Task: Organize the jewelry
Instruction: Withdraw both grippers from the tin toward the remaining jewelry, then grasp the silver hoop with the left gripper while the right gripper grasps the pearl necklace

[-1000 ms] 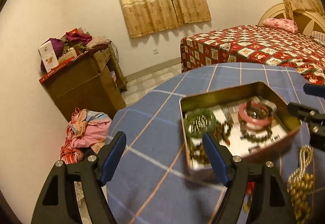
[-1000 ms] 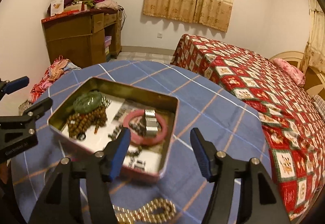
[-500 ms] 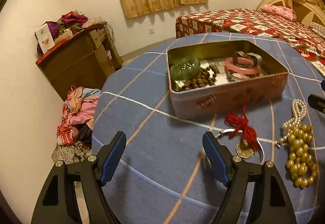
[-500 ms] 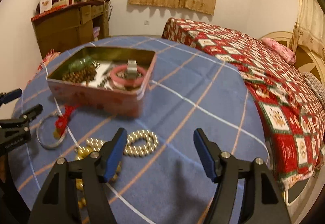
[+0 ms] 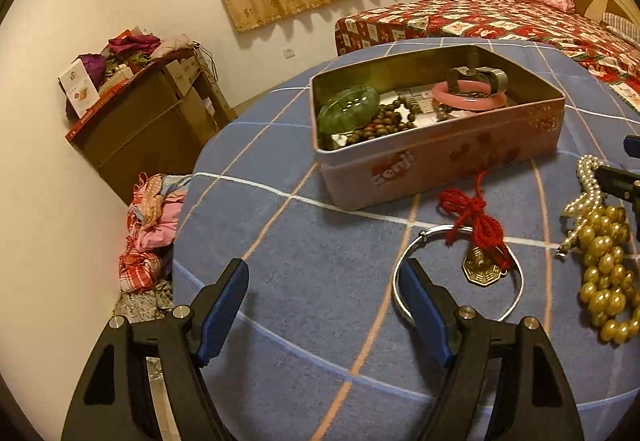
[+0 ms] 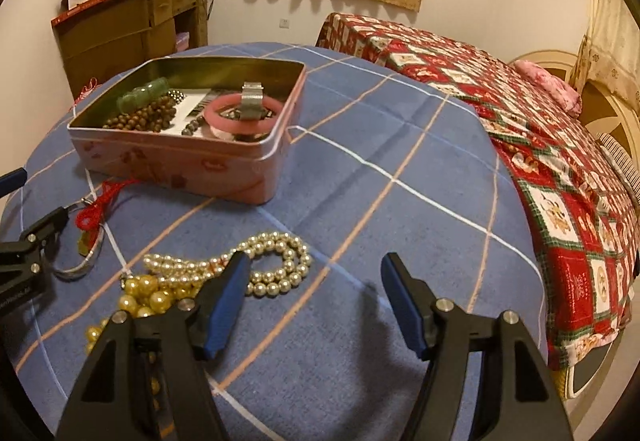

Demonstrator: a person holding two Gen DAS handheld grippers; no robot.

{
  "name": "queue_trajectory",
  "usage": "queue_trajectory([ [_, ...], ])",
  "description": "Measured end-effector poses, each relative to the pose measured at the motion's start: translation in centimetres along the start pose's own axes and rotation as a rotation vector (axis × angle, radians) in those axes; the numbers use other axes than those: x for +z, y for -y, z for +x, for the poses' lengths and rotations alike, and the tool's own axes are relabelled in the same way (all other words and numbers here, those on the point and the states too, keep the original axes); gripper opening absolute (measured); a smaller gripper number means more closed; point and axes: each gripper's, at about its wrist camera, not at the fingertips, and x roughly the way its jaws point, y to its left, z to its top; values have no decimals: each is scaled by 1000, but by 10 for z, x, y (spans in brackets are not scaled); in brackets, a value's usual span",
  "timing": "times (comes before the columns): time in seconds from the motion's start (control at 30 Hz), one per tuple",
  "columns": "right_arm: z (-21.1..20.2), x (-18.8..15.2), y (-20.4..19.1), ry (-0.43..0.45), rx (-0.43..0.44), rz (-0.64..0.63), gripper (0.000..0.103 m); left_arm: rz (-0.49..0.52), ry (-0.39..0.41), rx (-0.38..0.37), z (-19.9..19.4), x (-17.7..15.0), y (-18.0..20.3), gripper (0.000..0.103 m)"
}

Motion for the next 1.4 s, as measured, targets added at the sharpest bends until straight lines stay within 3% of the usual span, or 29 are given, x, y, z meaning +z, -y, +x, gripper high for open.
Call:
queue_trajectory([
  [0.17, -1, -3, 2, 0, 3, 10, 75, -4, 5, -14, -2, -2, -4, 75],
  [0.23, -1, -3, 2, -1, 6, 15, 75, -6, 0, -64, -4, -2, -1, 51],
  [0.4, -1, -3, 1, -1, -2, 14, 78, 1, -11, -168, -6, -1, 8, 9],
  [0.5, 0, -3, 3, -2, 4, 22, 78, -13, -18, -188, -7, -1, 5, 3],
  [0.8, 0, -3, 4, -3, 9, 27, 78, -125, 113, -198, -44, 13, -22, 3],
  [1.13, 0, -3, 3, 1, 8, 25, 78, -155, 168, -247, -64, 17, -29, 3],
  [1.4, 1, -2, 6, -10, 43, 35, 78, -178, 192, -197, -72, 19, -42, 3],
])
